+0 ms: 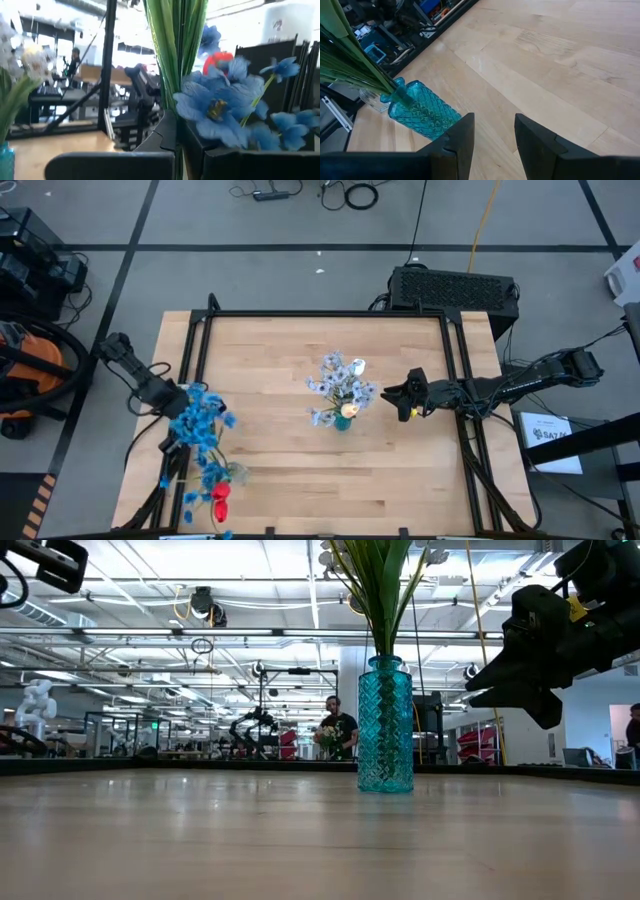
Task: Sort flowers into vase by color
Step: Put the blue flowers into the transparent flower vase
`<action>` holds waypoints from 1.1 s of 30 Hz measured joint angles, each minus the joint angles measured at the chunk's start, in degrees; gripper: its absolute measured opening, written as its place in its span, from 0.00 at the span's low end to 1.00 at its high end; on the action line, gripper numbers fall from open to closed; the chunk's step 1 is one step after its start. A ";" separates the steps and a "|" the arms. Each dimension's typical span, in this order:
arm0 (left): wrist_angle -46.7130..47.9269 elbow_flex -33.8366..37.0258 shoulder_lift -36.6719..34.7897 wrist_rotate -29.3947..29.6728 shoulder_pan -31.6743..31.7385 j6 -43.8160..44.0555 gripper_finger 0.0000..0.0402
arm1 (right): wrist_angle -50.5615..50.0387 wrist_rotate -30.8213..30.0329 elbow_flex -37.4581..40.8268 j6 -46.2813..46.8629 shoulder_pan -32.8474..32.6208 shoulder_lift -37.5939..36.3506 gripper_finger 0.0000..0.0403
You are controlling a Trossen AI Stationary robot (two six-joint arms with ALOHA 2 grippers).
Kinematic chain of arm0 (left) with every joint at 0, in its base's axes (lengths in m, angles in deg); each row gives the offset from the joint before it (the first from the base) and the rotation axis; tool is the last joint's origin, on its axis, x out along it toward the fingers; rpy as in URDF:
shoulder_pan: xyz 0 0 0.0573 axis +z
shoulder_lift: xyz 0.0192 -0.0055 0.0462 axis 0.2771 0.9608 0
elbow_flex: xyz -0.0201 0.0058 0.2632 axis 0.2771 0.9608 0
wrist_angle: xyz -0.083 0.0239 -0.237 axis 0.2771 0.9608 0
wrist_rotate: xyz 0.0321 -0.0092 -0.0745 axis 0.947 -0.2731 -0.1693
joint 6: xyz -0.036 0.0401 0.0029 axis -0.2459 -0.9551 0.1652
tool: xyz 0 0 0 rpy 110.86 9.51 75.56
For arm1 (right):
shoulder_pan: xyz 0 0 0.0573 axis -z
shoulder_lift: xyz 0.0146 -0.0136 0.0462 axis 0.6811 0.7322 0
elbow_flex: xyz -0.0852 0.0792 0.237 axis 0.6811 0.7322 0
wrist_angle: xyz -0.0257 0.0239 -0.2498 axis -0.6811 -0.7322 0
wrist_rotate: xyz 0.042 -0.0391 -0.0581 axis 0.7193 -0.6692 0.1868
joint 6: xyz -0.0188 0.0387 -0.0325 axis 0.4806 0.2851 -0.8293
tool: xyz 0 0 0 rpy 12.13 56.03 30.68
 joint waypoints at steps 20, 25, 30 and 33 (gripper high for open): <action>-6.19 0.07 11.80 0.18 -0.44 0.32 0.02 | 0.00 0.00 0.00 0.00 0.00 0.00 0.33; -11.10 0.07 15.69 0.37 -2.23 -0.04 0.02 | 0.00 0.00 0.00 0.00 -0.01 0.00 0.33; -14.70 0.09 18.81 2.10 -3.28 -1.07 0.02 | 0.00 0.00 0.00 0.00 -0.02 0.00 0.33; -15.91 0.09 19.71 2.31 -3.42 -1.26 0.02 | 0.00 0.00 0.00 0.00 0.00 0.00 0.33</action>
